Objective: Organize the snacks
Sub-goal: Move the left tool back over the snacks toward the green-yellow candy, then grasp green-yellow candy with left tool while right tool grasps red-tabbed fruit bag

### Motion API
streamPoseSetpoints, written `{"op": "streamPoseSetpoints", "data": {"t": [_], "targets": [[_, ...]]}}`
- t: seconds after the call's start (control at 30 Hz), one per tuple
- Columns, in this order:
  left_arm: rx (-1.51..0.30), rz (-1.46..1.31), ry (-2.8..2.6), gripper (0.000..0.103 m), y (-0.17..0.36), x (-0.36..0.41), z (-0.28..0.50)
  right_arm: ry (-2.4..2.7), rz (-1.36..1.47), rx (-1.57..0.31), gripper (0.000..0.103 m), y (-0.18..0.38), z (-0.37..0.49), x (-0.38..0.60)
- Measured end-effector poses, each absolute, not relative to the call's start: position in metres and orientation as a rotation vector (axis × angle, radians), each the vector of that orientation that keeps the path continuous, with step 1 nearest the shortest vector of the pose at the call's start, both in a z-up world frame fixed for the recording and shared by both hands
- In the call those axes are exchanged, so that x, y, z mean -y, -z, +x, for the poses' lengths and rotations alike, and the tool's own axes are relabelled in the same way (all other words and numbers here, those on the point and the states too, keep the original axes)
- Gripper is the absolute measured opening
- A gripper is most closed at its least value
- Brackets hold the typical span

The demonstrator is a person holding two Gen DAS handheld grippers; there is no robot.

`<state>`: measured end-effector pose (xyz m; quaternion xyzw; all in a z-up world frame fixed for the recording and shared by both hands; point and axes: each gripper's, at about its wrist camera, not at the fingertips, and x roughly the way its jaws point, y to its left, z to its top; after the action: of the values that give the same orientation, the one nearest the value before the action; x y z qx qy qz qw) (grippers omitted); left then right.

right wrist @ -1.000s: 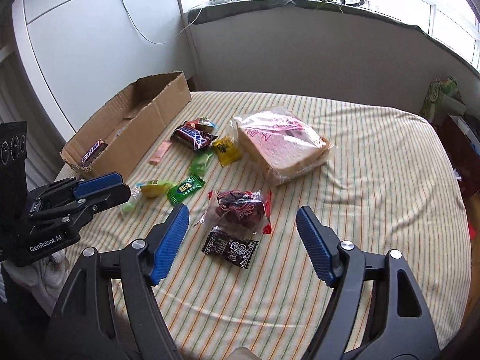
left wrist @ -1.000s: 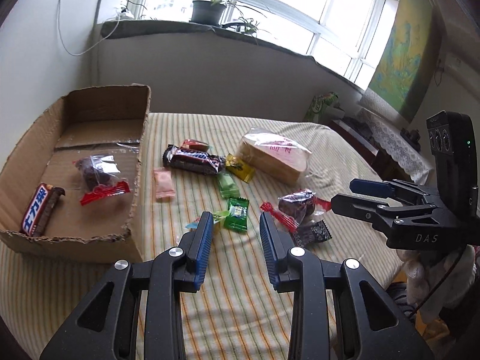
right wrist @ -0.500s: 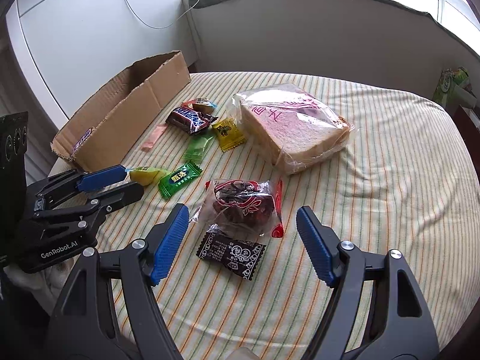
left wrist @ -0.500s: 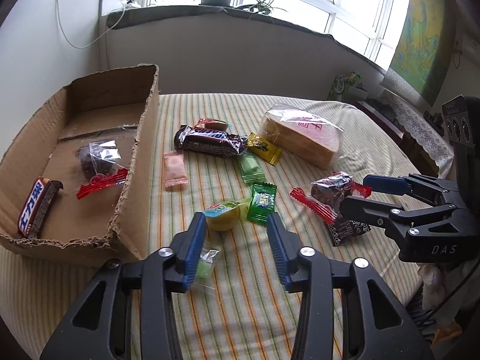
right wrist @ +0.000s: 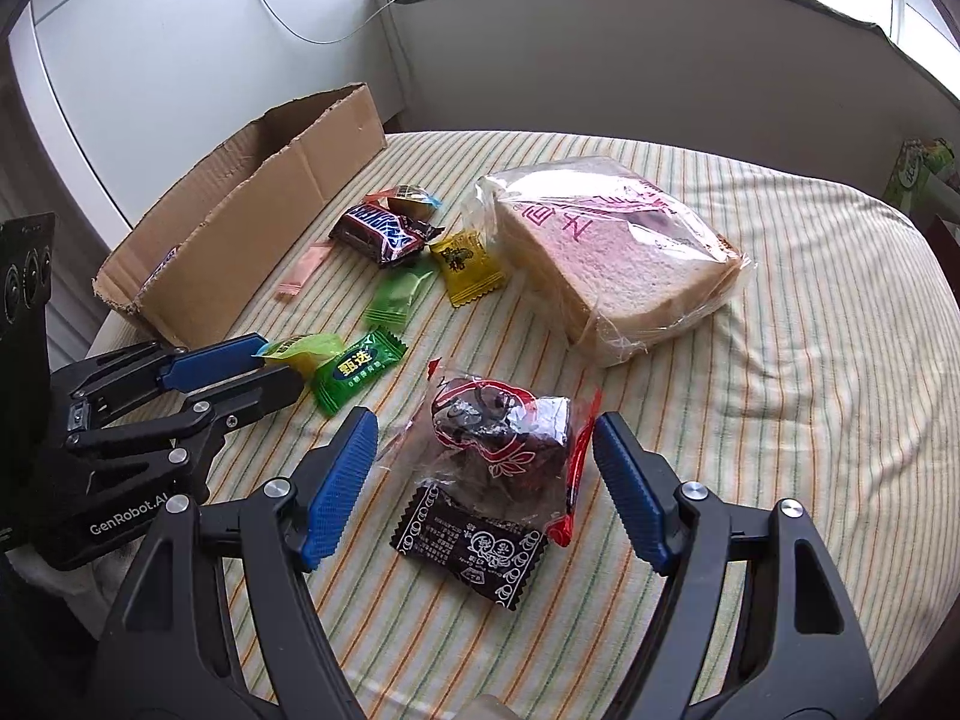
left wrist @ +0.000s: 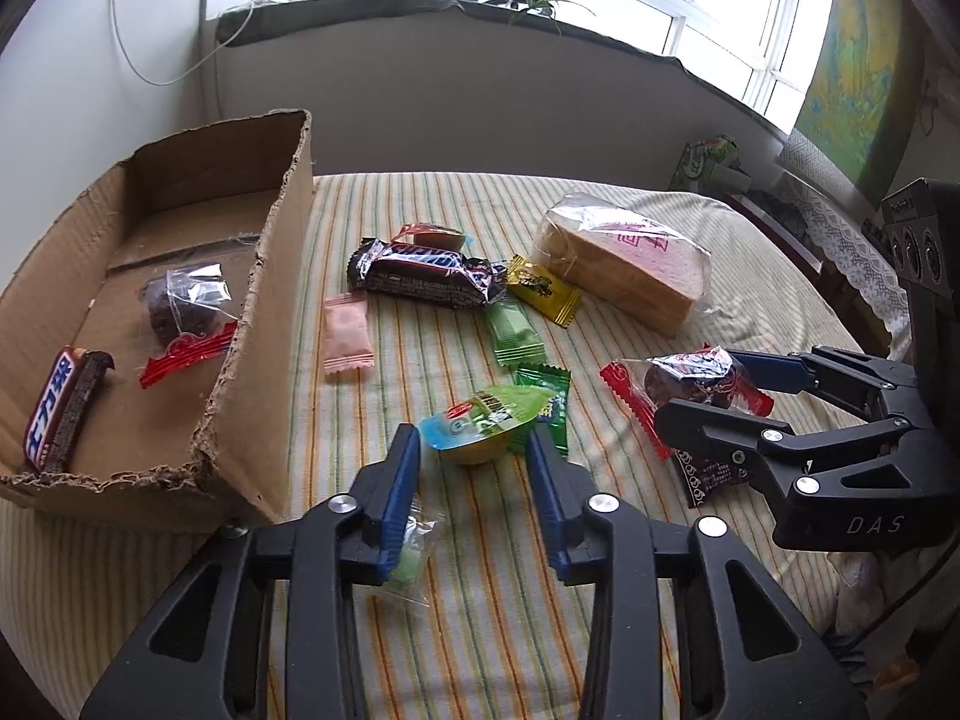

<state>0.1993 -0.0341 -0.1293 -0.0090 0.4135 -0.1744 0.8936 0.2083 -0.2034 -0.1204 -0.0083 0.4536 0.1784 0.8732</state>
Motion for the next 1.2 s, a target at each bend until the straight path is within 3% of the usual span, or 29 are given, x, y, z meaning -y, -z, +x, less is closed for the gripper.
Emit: {"op": "streamPoseSetpoints", "data": {"t": [0.47, 0.87, 1.2], "targets": [[-0.836, 0.022, 0.368, 0.027, 0.128, 0.040, 0.195, -0.370, -0.007, -0.938, 0.062, 0.115, 0.207, 0.209], [-0.817, -0.001, 0.372, 0.022, 0.120, 0.032, 0.189, -0.364, 0.022, -0.909, 0.060, 0.101, 0.199, 0.220], [-0.879, -0.027, 0.371, 0.026, 0.124, 0.035, 0.202, -0.381, -0.015, -0.910, 0.060, 0.101, 0.196, 0.213]]}}
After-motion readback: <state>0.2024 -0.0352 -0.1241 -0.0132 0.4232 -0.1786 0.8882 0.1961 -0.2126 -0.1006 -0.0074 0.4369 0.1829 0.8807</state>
